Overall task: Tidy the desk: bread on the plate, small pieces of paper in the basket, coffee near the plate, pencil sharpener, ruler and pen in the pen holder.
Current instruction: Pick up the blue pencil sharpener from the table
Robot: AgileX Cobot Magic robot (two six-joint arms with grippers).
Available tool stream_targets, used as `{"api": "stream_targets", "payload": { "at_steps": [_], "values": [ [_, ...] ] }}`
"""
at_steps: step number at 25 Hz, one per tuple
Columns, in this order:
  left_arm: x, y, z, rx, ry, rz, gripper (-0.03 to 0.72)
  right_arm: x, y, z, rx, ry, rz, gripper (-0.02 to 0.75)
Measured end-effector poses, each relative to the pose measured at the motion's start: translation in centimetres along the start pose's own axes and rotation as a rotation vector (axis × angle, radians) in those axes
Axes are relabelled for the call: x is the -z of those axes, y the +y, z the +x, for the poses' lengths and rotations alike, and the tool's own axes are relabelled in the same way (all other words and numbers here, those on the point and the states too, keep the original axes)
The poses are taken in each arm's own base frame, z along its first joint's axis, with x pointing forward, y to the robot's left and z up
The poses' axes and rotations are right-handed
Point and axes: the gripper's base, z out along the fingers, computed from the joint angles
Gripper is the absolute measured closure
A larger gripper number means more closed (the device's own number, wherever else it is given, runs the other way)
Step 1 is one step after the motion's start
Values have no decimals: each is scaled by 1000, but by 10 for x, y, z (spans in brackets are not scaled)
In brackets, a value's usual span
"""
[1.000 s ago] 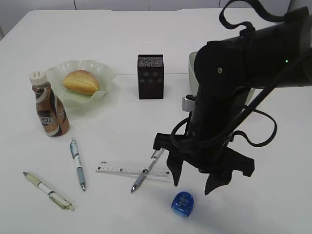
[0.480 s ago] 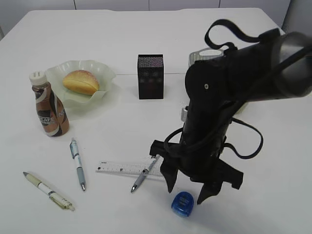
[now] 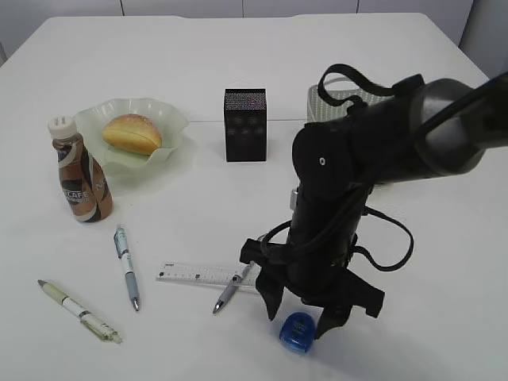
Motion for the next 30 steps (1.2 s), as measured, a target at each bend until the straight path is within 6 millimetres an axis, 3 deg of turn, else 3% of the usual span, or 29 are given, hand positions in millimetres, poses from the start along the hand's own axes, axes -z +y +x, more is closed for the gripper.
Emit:
{"api": "stream_targets", "payload": {
  "at_steps": [30],
  "values": [
    [0,0,0,0,0,0,308,-14,1,-4,-10,-2,8,263]
  ]
}}
